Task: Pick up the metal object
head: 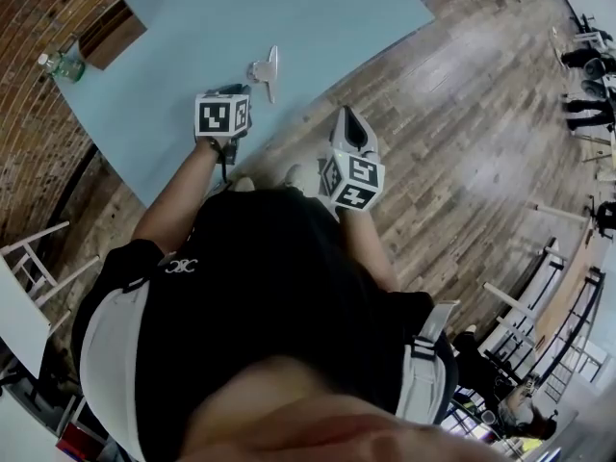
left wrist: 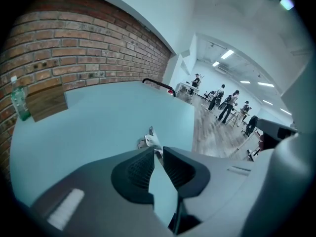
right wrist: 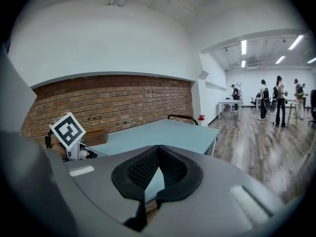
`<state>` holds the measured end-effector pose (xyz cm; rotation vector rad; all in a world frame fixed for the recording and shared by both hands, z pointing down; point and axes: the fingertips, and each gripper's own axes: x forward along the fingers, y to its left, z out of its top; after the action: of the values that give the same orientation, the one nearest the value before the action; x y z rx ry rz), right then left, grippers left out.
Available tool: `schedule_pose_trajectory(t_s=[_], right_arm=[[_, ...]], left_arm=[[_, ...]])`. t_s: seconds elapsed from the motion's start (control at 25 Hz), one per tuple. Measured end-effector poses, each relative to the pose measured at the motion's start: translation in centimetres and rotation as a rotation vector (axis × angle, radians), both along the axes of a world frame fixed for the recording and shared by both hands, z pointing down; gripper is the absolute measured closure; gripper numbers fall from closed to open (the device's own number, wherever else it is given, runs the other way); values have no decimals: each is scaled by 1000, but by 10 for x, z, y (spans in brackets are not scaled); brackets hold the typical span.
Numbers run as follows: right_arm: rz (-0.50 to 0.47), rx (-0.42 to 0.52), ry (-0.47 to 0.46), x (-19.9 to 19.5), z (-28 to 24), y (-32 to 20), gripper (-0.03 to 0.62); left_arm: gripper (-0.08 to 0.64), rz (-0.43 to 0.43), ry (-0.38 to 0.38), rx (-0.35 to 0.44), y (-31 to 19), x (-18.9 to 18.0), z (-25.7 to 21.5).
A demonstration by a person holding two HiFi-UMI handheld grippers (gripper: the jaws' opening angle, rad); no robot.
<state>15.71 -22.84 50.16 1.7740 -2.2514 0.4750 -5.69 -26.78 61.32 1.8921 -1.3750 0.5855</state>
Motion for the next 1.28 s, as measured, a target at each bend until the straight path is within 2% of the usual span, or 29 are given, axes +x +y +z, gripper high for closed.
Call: schedule_pose_trajectory(t_s=[0.48,0.8,0.96,1.28], right_arm=[[39,-30,26,23,6,-15,578],[59,-58,32,36,14,-17,578],[62,-75,44,37,20,-18,578],[57,-91,61,42,22,-19,578]], left_arm=[[438,21,7,-73,-33,13,34],[426,-31,20,-80,-56,13,48],[422,-10,-19,-106,-62,9,62],[416,-10,9,-124,-72,17,74]])
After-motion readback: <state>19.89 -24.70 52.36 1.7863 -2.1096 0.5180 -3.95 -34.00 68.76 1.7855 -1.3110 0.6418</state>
